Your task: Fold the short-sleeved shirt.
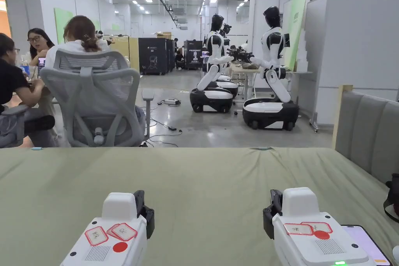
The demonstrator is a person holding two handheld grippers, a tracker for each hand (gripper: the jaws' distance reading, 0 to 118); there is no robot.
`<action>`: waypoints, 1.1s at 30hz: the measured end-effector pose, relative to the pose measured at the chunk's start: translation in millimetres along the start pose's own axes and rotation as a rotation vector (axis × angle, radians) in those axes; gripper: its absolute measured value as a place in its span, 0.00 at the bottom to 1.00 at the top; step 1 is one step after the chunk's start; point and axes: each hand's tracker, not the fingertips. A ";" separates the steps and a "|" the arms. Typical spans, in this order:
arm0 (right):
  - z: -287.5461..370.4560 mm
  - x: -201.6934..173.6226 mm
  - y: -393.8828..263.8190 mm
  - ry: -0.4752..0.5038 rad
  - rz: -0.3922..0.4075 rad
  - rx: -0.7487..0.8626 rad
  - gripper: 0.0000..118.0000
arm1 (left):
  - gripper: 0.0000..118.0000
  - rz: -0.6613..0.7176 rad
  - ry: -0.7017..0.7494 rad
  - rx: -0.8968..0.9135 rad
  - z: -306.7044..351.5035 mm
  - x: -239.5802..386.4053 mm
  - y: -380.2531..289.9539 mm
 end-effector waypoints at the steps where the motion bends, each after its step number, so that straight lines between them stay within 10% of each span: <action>1: 1.4 1.0 -0.9 0.004 -0.010 0.001 0.00 | 0.00 -0.015 0.008 0.003 4.2 0.8 -2.7; 23: -1.2 4.6 -8.6 0.020 -0.017 -0.028 0.13 | 0.06 -0.048 -0.035 -0.029 3.7 16.0 -12.8; 25: -0.7 6.5 -9.6 0.011 -0.024 -0.028 0.39 | 0.46 -0.052 -0.013 -0.027 1.0 20.9 -13.1; 26: -2.2 7.1 -10.4 0.004 -0.023 -0.031 0.80 | 0.95 -0.058 -0.009 -0.023 -1.9 22.9 -14.1; 27: -4.0 7.2 -11.4 -0.005 -0.020 -0.040 1.00 | 0.99 -0.058 -0.025 -0.006 0.1 23.9 -16.1; 33: -5.3 7.7 -20.0 0.022 -0.019 -0.015 1.00 | 1.00 -0.068 -0.040 0.012 -1.2 27.8 -14.6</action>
